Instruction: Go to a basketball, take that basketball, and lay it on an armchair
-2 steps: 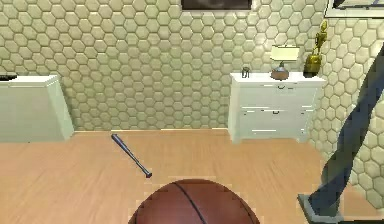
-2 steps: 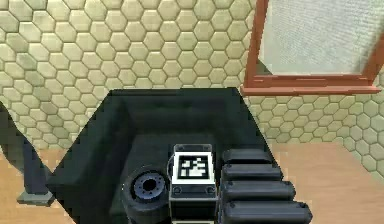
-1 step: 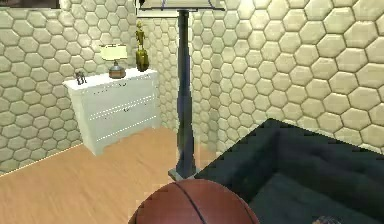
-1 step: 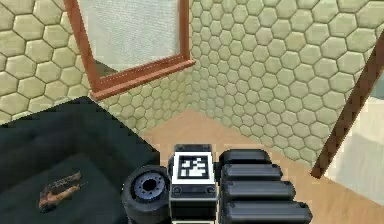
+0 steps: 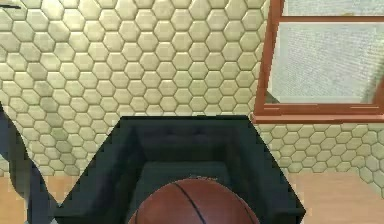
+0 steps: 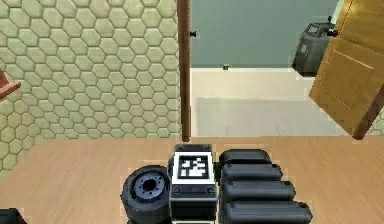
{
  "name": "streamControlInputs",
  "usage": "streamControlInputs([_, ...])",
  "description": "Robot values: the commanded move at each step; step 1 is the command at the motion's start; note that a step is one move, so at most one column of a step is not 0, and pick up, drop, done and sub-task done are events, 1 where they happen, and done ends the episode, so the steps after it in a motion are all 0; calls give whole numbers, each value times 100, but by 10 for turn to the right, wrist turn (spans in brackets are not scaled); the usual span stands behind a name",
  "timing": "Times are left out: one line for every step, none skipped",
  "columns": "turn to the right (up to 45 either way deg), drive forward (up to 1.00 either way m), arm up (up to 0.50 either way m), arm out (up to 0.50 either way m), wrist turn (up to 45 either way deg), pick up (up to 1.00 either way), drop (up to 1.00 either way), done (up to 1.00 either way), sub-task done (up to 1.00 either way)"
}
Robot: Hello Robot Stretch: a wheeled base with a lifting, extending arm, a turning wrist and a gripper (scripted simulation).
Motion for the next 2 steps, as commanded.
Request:
streamControlInputs([330,0,0,0,0,0,0,0,0])
streamControlInputs([-450,0,0,0,0,0,0,0,0])
